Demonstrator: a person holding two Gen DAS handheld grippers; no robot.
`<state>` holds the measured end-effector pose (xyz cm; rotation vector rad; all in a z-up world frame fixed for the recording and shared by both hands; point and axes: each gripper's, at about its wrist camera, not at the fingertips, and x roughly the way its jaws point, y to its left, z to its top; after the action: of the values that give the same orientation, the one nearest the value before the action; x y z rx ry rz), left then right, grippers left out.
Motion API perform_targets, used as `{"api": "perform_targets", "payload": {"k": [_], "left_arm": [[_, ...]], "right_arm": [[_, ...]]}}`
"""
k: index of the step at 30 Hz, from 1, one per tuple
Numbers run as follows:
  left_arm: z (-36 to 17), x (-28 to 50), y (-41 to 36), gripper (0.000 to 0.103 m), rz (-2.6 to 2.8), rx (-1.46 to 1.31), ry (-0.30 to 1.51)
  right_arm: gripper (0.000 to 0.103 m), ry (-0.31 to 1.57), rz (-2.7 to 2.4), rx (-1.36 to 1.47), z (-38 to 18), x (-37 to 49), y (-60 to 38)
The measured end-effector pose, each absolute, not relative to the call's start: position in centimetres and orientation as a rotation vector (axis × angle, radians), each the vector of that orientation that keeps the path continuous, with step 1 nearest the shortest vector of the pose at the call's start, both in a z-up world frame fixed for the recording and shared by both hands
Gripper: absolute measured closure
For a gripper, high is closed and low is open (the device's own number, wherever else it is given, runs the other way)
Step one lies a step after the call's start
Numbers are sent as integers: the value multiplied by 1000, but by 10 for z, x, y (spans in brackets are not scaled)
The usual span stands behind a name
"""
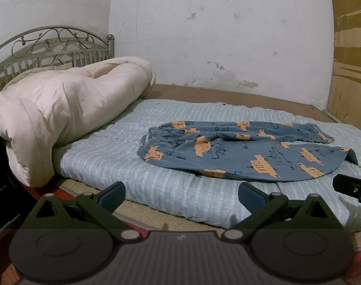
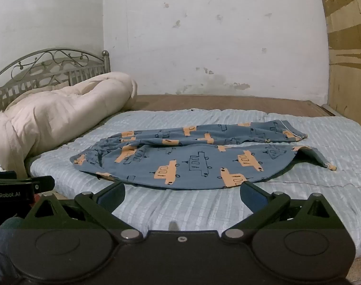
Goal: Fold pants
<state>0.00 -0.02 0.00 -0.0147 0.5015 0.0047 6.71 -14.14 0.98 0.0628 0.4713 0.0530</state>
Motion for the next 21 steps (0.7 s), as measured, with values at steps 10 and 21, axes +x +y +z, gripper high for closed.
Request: {"api": "perform_targets", "payload": {"k": [10, 21], "left_arm": [[0, 0, 0, 1, 3, -19, 502], [0, 0, 0, 1, 3, -19, 502]], "right_arm": [[1, 470, 53, 62, 10, 67, -141], [1, 469, 52, 64, 10, 66, -142]]}}
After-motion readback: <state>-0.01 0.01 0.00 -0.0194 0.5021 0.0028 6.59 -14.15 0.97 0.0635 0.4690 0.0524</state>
